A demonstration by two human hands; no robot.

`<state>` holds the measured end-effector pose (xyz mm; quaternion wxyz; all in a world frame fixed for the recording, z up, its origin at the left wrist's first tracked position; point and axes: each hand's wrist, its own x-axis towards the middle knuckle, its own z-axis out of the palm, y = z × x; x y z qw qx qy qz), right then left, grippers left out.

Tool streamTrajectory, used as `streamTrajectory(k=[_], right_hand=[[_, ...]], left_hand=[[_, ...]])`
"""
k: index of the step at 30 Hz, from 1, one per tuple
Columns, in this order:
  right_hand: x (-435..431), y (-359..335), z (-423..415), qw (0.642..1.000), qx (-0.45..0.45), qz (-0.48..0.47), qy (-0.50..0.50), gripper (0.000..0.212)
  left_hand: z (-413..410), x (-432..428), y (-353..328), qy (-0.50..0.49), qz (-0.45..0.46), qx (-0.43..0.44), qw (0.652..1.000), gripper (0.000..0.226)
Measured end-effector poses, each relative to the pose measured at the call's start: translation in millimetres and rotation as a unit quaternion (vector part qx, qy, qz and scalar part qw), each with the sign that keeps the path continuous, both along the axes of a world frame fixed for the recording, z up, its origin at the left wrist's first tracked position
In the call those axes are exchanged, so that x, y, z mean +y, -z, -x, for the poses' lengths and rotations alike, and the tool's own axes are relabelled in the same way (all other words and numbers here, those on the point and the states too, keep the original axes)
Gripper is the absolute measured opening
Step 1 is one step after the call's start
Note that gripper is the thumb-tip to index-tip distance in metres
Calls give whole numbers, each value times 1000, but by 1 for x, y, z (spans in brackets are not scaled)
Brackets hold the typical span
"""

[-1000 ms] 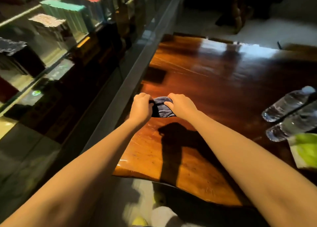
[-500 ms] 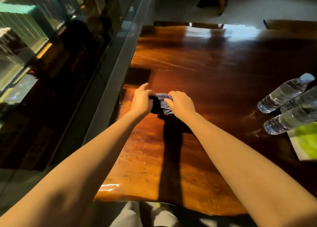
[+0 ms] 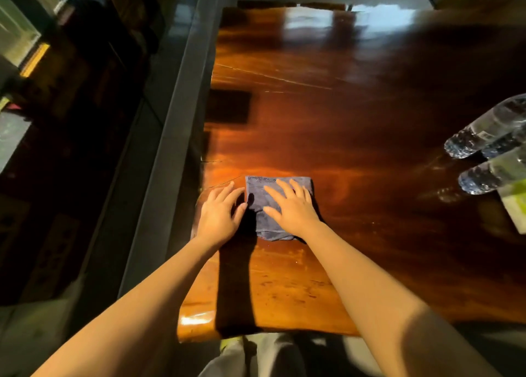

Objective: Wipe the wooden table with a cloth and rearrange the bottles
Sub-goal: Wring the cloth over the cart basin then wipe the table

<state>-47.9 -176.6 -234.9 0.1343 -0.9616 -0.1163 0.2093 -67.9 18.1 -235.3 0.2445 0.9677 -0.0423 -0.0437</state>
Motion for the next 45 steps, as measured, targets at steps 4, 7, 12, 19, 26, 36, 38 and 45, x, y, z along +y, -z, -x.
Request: streamTrajectory(k=[4, 7, 12, 19, 26, 36, 38, 45], right_hand=[[13, 25, 21, 997, -53, 61, -1, 61], [31, 30, 45, 994, -79, 67, -26, 59], [55, 29, 79, 990, -91, 59, -87, 56], [81, 33, 69, 988, -115, 65, -84, 54], [99, 47, -10, 986, -127, 80, -66, 63], [102, 42, -93, 990, -134, 40, -32, 57], [95, 42, -96, 991, -126, 41, -19, 57], [20, 44, -89, 989, -88, 61, 98, 56]], left_hand=[[10, 13, 17, 37, -20, -12, 999, 56], [28, 19, 28, 39, -10, -16, 999, 59], [45, 25, 33, 42, 40, -49, 997, 59], [43, 22, 35, 31, 13, -41, 999, 58], [40, 20, 38, 28, -63, -32, 997, 58], [36, 18, 47, 29, -168, 6, 985, 70], [36, 18, 47, 28, -167, 4, 985, 69], [37, 19, 47, 32, -177, -5, 984, 69]])
